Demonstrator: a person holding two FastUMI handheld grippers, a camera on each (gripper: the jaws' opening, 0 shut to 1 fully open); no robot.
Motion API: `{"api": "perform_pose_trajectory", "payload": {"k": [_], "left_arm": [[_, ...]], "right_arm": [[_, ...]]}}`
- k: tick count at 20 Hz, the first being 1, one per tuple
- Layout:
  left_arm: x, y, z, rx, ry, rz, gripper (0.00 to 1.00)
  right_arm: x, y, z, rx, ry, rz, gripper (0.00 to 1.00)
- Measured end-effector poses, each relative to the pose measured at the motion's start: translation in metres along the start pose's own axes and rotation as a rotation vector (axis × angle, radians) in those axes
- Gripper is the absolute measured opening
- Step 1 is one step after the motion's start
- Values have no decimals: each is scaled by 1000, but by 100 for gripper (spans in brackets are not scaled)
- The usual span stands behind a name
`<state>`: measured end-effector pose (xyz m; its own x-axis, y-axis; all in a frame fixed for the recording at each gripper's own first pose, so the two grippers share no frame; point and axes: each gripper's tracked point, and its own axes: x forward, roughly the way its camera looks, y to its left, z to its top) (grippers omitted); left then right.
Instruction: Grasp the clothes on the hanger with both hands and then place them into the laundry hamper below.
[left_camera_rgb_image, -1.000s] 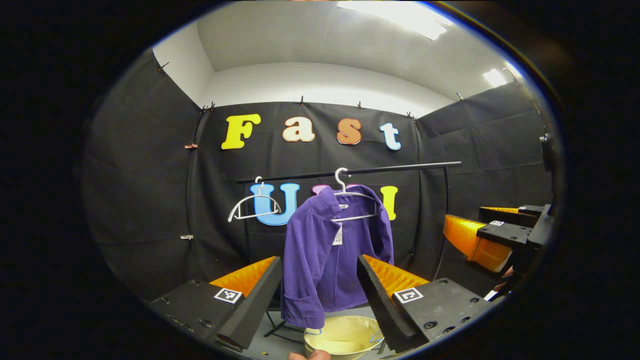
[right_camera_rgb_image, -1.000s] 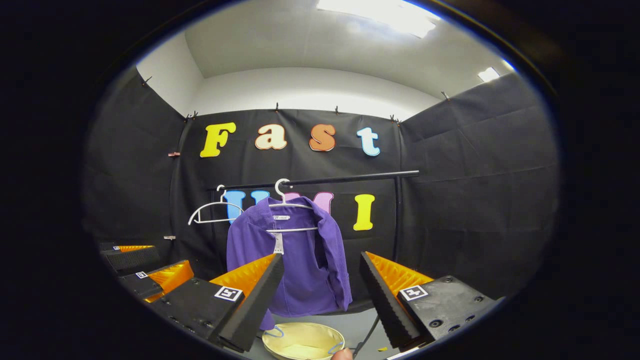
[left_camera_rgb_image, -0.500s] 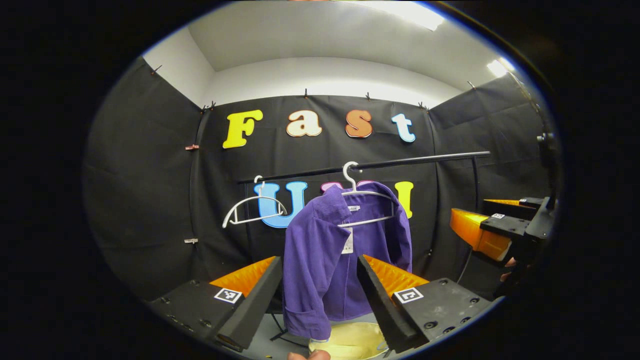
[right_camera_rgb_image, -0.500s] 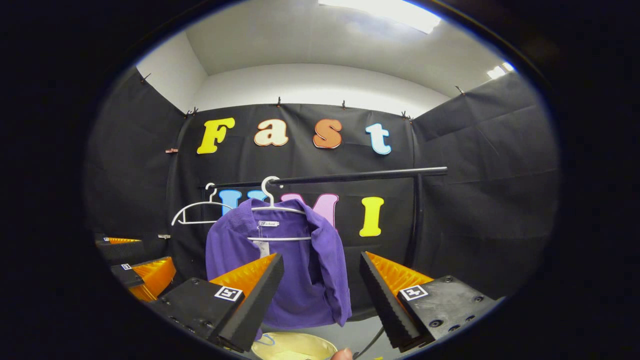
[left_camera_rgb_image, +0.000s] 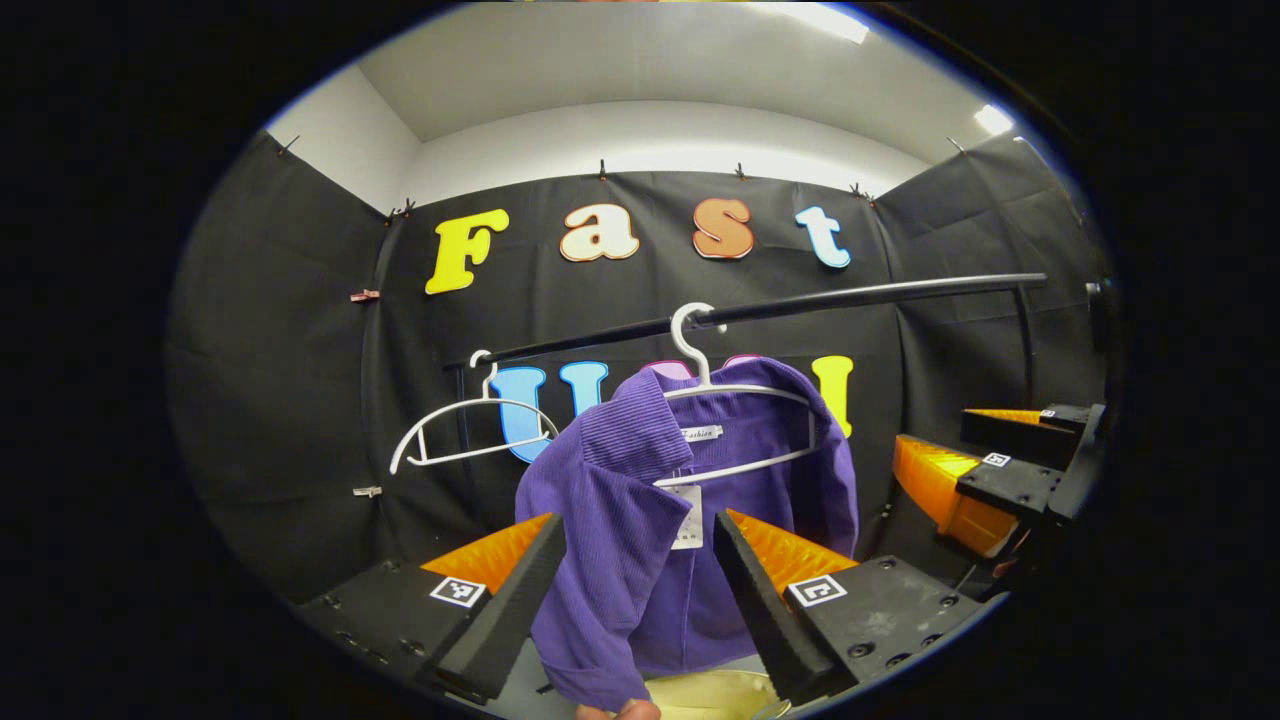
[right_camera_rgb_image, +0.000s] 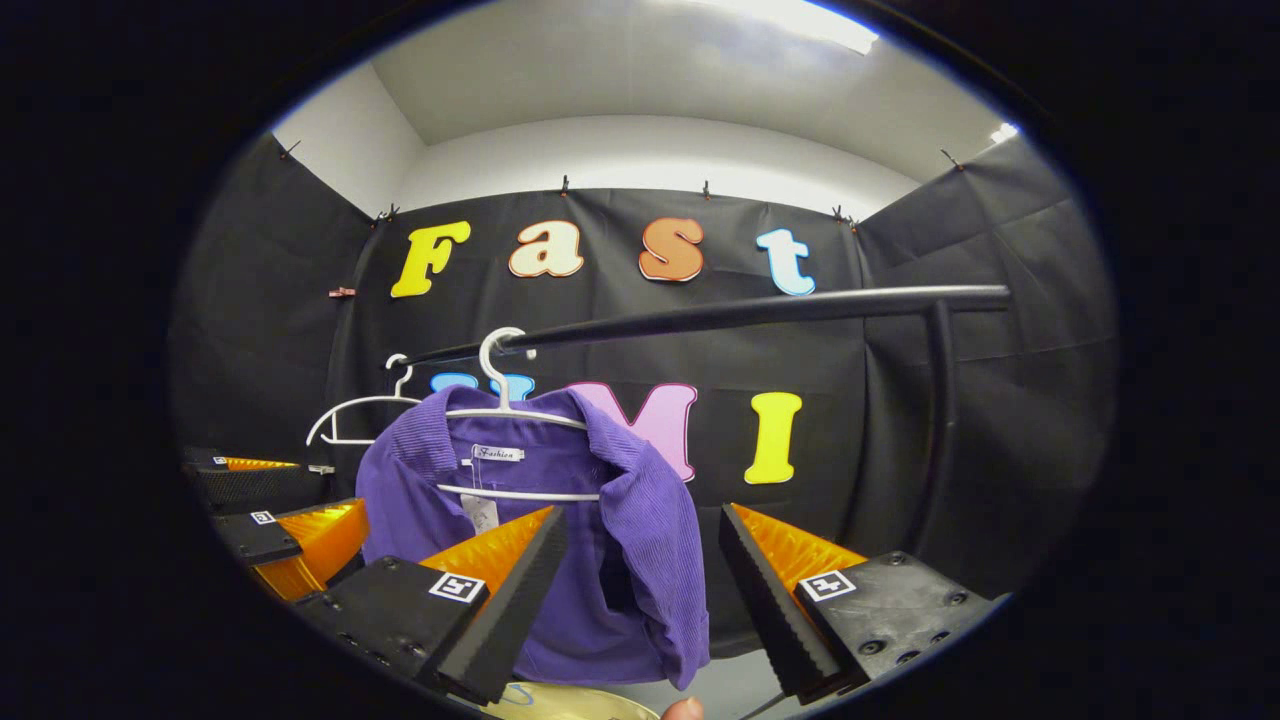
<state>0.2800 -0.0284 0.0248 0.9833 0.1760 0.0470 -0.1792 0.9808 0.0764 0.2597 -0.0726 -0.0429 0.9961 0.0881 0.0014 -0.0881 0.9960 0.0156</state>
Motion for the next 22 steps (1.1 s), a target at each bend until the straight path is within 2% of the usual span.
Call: {"api": "perform_pose_trajectory", "payload": {"k": [1,11,13,17,20,21,22], "left_arm": [[11,-2,0,-1,1,8,94],[106,-10,-24,39,23,130,93],[116,-2,-30,45,35,166,96],[125,25,-39,59,56,249,95],[126,38,-38,50,56,270,90],[124,41,-38,53,52,274,92],[124,43,-37,60,48,279,87]], "right_arm": [[7,-2,-3,1,3,8,98],[56,-17,-30,27,25,67,98],[62,-15,-33,30,26,79,98],[76,-9,-41,41,35,95,98],[87,-1,-46,50,38,110,98],[89,5,-47,46,37,114,98],[92,8,-49,39,37,116,98]]}}
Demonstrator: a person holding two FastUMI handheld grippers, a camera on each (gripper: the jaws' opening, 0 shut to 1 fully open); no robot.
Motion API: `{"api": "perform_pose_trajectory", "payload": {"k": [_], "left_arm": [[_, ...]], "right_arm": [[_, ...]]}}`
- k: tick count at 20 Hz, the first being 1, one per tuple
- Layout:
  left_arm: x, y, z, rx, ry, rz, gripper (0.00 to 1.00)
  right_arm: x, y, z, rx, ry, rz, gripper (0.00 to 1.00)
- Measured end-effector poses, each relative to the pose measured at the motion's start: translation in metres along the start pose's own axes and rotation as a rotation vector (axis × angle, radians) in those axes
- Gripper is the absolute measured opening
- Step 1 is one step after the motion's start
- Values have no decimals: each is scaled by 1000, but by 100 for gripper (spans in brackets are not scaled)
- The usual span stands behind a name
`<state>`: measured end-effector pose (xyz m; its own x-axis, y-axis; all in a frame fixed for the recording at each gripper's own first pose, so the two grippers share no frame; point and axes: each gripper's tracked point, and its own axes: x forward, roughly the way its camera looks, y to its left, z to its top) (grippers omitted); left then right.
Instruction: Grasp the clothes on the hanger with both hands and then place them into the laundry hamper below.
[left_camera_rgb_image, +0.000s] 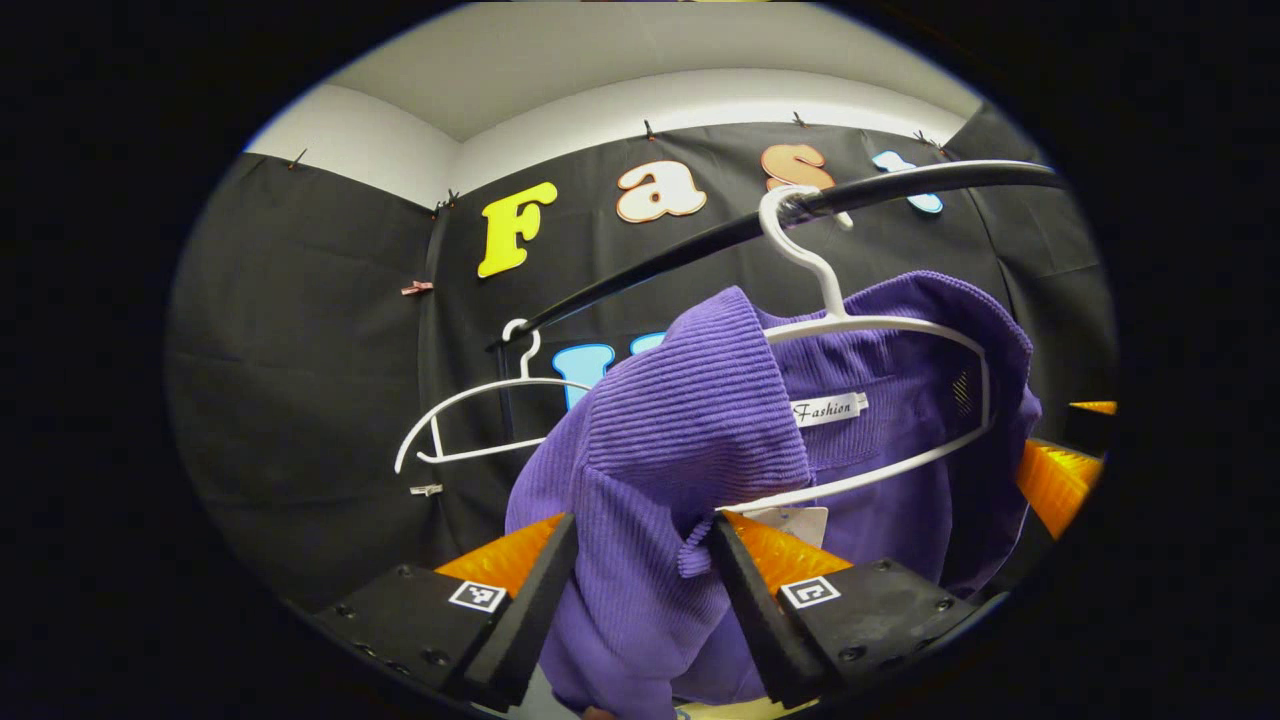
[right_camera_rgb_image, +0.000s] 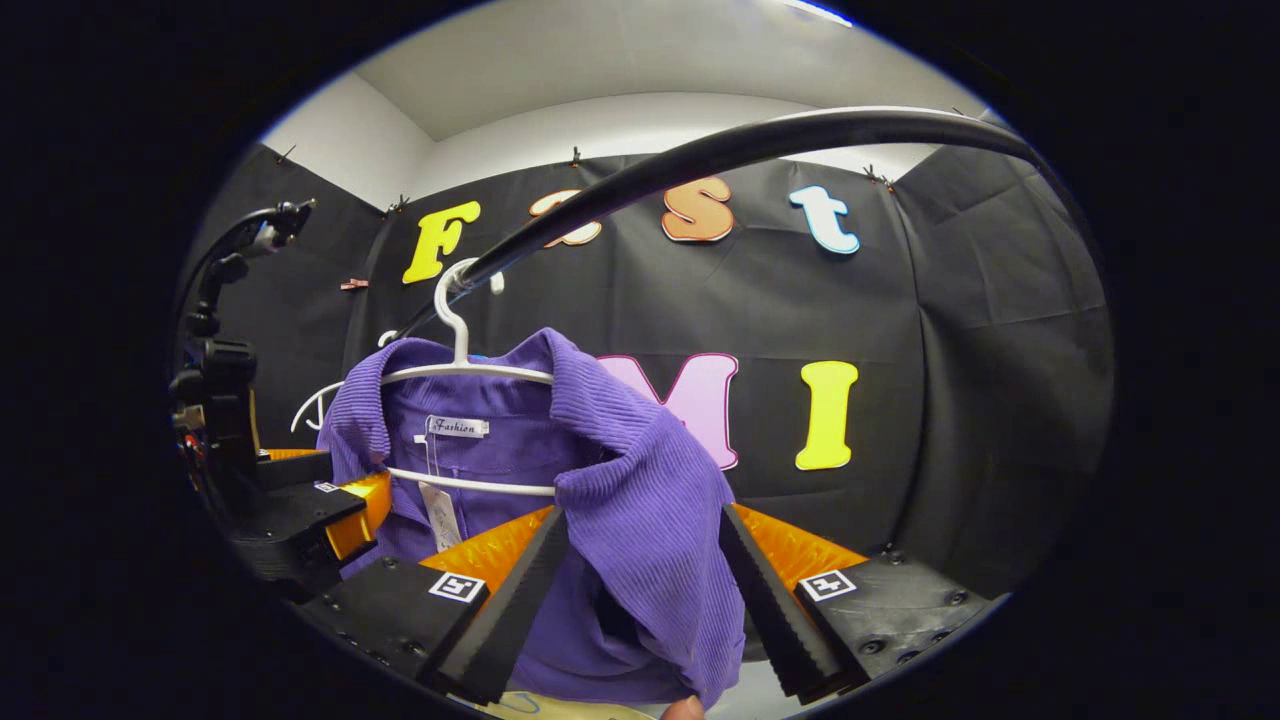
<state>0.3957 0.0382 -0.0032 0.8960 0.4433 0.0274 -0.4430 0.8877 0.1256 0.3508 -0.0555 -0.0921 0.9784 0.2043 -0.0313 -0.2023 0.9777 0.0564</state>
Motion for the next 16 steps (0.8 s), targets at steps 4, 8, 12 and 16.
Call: {"api": "perform_pose_trajectory", "payload": {"k": [4,8,12,16], "left_arm": [[5,-2,0,7,-5,-4,63],[8,4,1,-22,11,0,47],[12,6,-2,-26,20,-35,27],[17,4,-7,22,22,-94,23]], "right_arm": [[23,-3,-2,-56,-32,-52,98],[43,-18,-2,-104,-64,-91,83],[60,-26,-13,-129,-27,-80,52],[55,-33,-9,-48,-42,-70,14]]}}
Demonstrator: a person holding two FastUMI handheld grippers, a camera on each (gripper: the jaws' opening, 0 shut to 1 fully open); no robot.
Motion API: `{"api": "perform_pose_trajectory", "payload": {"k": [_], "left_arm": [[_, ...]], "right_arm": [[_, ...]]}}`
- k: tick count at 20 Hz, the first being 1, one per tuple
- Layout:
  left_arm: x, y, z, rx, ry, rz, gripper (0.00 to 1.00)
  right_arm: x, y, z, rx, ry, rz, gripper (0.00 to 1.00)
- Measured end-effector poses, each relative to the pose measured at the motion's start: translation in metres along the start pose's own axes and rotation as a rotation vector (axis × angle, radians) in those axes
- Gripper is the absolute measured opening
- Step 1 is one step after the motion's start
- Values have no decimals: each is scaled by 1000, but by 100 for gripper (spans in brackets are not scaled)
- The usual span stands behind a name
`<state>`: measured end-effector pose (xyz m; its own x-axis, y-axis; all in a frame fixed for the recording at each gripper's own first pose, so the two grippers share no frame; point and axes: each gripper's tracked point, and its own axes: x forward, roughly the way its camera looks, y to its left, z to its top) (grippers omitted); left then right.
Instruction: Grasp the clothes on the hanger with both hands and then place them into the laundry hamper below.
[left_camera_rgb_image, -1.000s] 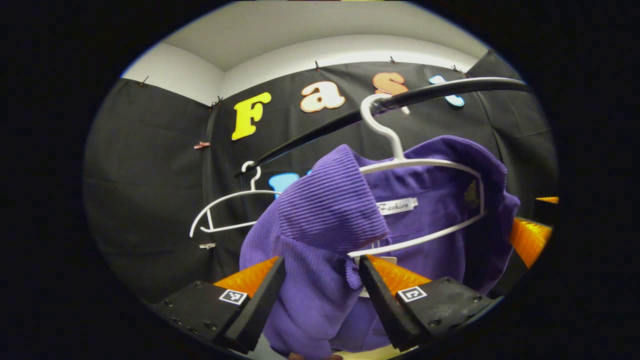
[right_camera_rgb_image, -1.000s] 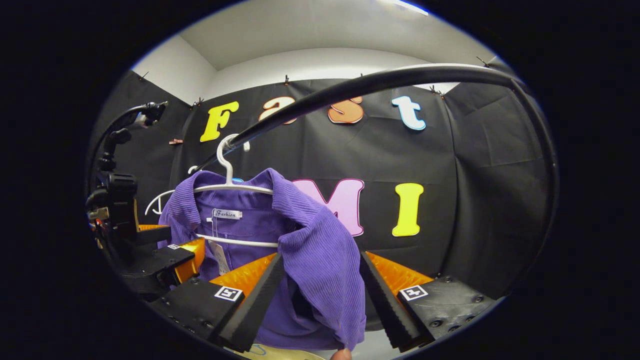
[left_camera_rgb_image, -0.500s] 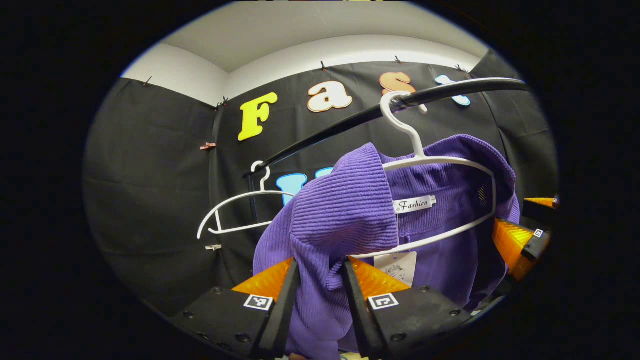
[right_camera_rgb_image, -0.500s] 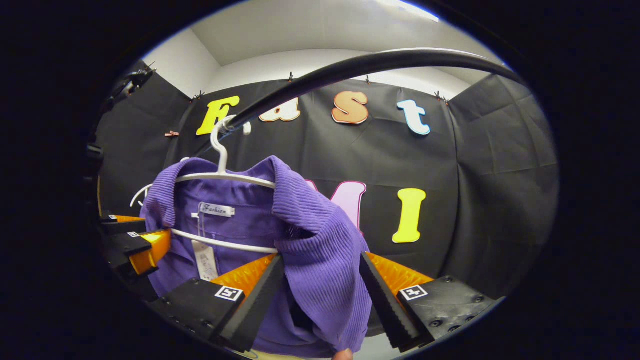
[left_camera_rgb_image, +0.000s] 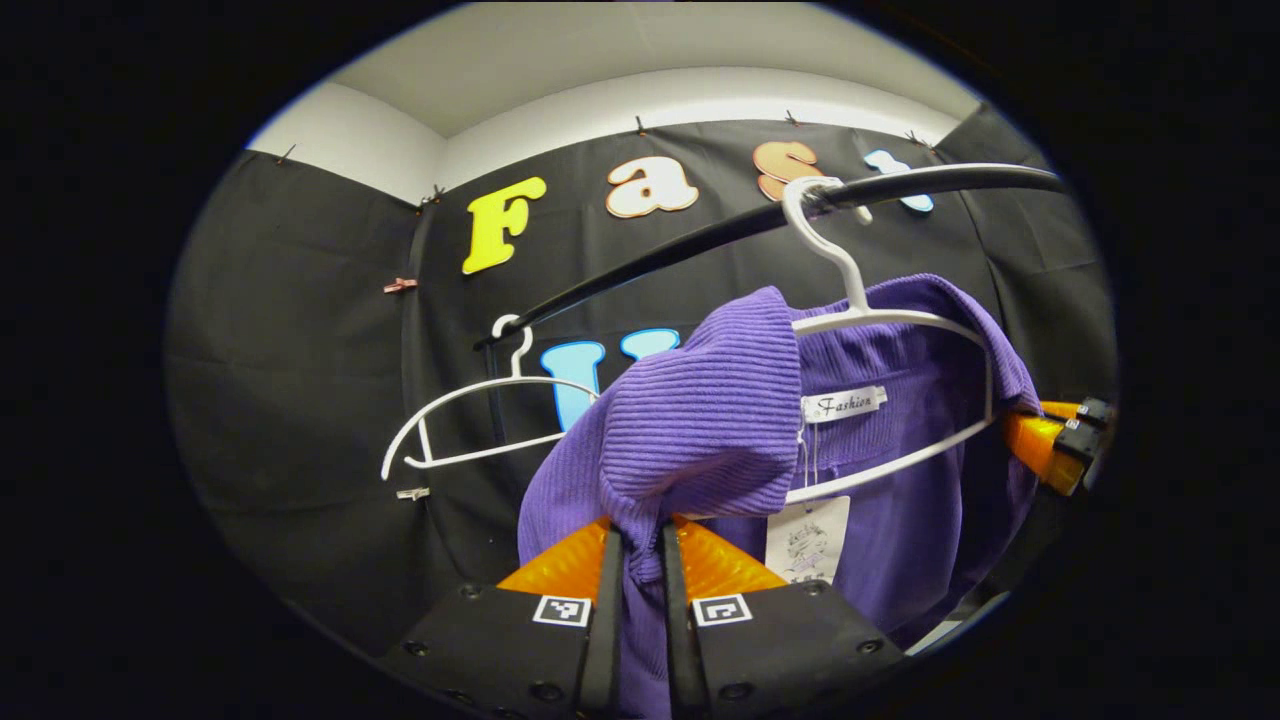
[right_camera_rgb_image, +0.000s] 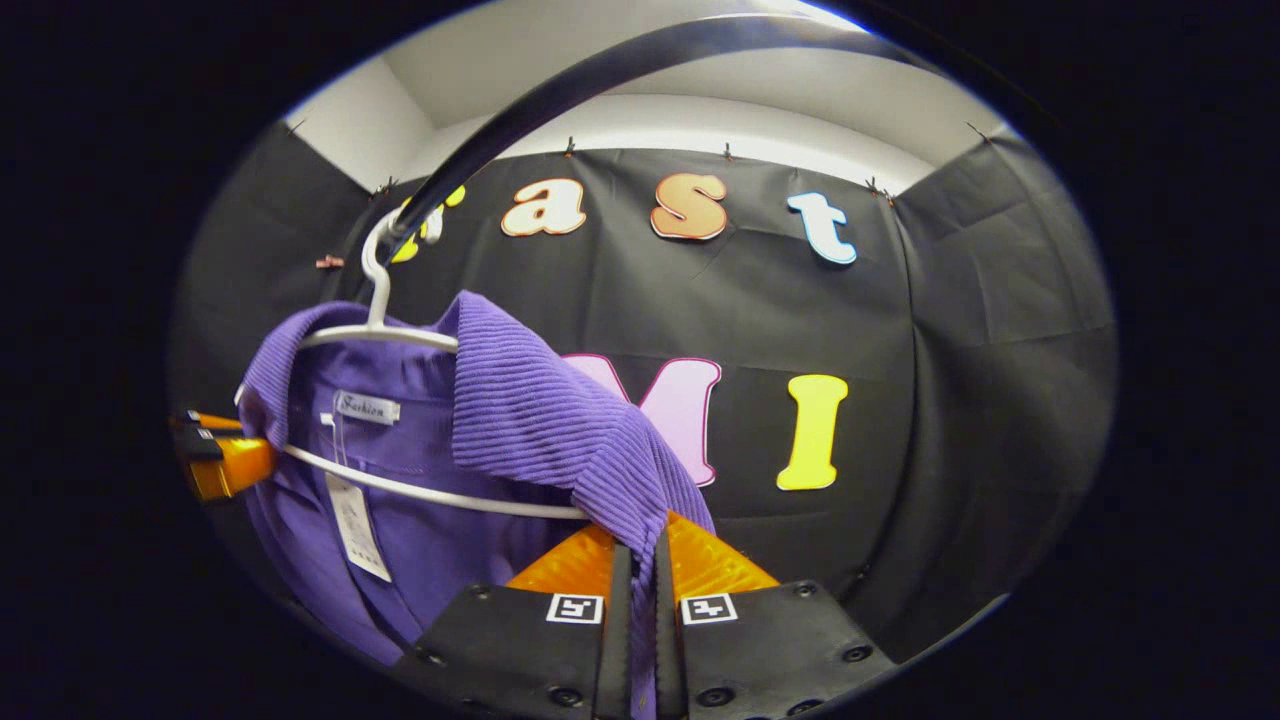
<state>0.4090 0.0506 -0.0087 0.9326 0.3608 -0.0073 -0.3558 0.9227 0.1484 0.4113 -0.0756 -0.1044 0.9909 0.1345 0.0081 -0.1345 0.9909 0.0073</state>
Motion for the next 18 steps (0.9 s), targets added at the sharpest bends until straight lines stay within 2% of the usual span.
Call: {"api": "perform_pose_trajectory", "payload": {"k": [1,2,3,4,5,8,15,18], "left_arm": [[2,2,-4,6,10,-8,22],[4,2,-7,3,15,-18,17],[4,2,-6,-6,12,-26,17],[3,4,0,-20,-7,-30,14],[-1,12,6,-32,-34,-3,12],[-1,10,8,-81,-26,-33,6],[-6,46,48,-70,-74,28,5],[-10,49,71,-74,-107,7,5]], "right_arm": [[0,1,1,-24,-14,10,5],[-1,-1,-1,-62,-19,12,5],[-1,-1,1,-92,-29,10,5],[-2,-2,9,-101,-43,3,5],[-2,-7,18,-97,-70,-16,5],[1,-21,34,-120,-125,-61,5],[2,-38,72,-208,-247,-139,5],[0,-43,88,-222,-291,-174,5]]}}
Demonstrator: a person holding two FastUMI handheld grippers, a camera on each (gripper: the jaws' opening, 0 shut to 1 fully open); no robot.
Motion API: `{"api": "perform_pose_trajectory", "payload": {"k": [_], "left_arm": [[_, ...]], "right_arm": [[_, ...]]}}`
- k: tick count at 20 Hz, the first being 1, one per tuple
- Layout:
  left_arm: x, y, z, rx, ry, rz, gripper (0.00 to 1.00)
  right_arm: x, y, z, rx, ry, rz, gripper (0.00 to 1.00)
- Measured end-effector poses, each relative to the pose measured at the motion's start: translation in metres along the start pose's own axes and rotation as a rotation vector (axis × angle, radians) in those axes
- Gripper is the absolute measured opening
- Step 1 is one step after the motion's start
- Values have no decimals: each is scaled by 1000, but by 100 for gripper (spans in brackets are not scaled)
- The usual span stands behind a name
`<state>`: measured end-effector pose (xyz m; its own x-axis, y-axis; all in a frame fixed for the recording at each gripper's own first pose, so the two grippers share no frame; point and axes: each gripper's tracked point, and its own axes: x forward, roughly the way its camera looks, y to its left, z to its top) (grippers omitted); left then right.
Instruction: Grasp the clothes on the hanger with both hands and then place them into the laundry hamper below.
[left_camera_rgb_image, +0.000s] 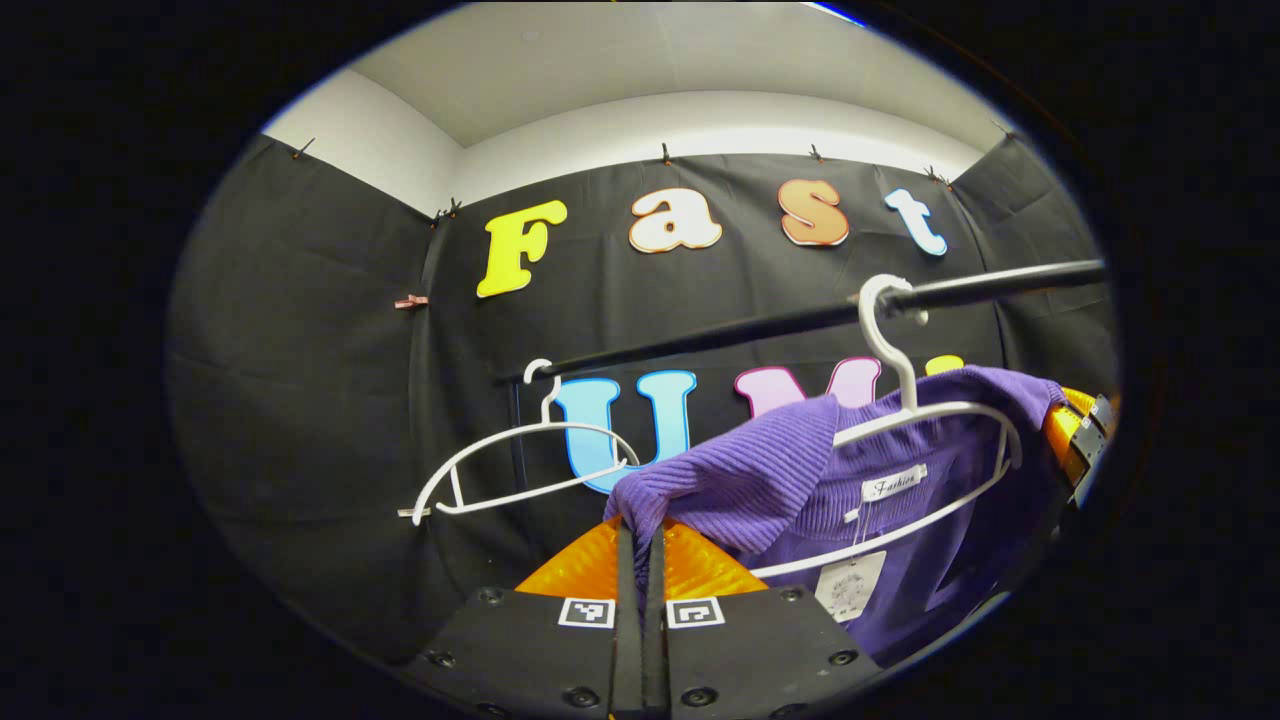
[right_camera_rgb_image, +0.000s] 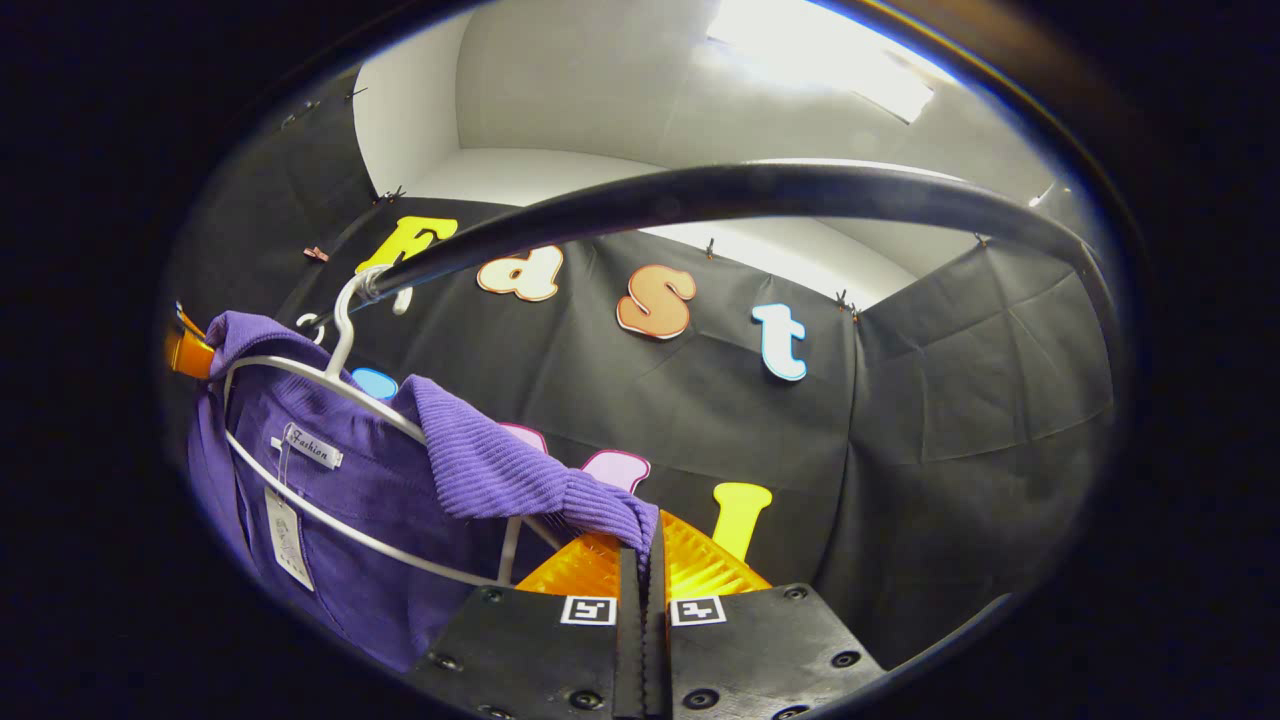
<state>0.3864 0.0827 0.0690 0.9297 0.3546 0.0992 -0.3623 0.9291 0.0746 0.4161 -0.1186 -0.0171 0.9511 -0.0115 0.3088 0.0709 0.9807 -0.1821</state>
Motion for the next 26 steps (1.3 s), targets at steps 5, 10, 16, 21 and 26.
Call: {"api": "perform_pose_trajectory", "payload": {"k": [5,10,16,21,26], "left_arm": [[7,1,36,33,-68,-17,5],[21,-6,46,9,-60,-54,5],[26,-16,21,43,-4,-77,5],[28,4,8,25,42,-54,5],[21,10,6,23,66,-68,5]], "right_arm": [[19,-19,6,-15,-40,-74,5],[42,-19,-31,-58,-4,-93,5],[41,8,-130,-6,195,-40,7],[17,54,-154,58,269,78,5],[13,76,-164,131,312,127,5]]}}
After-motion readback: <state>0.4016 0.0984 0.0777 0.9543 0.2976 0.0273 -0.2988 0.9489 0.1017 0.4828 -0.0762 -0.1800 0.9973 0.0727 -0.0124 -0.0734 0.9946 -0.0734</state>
